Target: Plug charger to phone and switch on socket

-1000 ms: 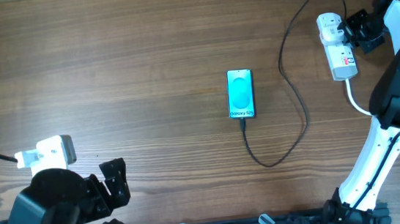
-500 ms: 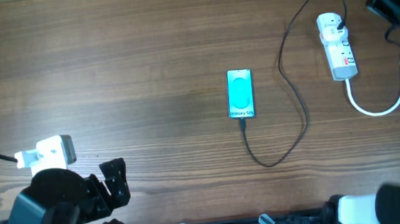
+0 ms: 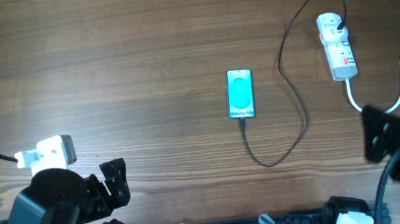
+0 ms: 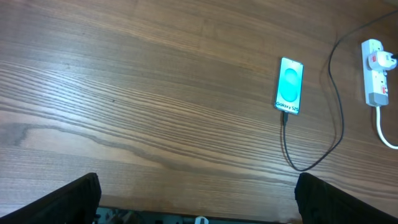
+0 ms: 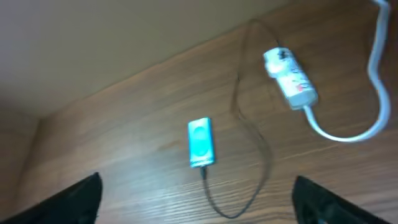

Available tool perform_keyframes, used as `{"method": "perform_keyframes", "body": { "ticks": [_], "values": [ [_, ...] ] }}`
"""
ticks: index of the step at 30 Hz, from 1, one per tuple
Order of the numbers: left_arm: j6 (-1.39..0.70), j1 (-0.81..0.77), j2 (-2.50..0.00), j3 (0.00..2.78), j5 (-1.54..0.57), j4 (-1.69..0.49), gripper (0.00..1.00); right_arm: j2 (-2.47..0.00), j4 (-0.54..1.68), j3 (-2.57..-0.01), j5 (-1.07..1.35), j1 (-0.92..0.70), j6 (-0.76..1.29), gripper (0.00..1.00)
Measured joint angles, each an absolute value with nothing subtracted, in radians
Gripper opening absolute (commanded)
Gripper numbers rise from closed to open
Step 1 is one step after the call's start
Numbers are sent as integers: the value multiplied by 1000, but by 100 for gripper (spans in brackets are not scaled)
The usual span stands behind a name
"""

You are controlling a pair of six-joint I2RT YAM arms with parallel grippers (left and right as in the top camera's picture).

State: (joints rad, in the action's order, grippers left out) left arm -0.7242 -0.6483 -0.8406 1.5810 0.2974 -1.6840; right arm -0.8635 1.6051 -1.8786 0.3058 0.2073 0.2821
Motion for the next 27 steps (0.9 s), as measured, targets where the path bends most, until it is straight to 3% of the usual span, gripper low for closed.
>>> {"method": "perform_keyframes", "body": {
  "ticks": [4, 9, 15, 18, 24, 27],
  "values": [
    [-724, -648, -841, 1581, 297, -1684, 100, -643, 1617, -1764, 389, 207, 260, 100],
    [-724, -648, -841, 1581, 297, -1684, 100, -554, 1608, -1716, 388, 207, 135, 100],
    [-724, -648, -840, 1581, 297, -1684, 100, -243, 1591, -1229, 408, 205, 85, 100],
    [-724, -648, -841, 1581, 297, -1684, 100, -194, 1399, -1135, 466, 206, 85, 100],
    [-724, -648, -841, 1581, 297, -1684, 100, -76, 774, -893, 537, 215, 83, 100],
    [-724, -648, -841, 1581, 297, -1684, 100, -18, 427, -641, 601, 210, 91, 100]
  ]
}}
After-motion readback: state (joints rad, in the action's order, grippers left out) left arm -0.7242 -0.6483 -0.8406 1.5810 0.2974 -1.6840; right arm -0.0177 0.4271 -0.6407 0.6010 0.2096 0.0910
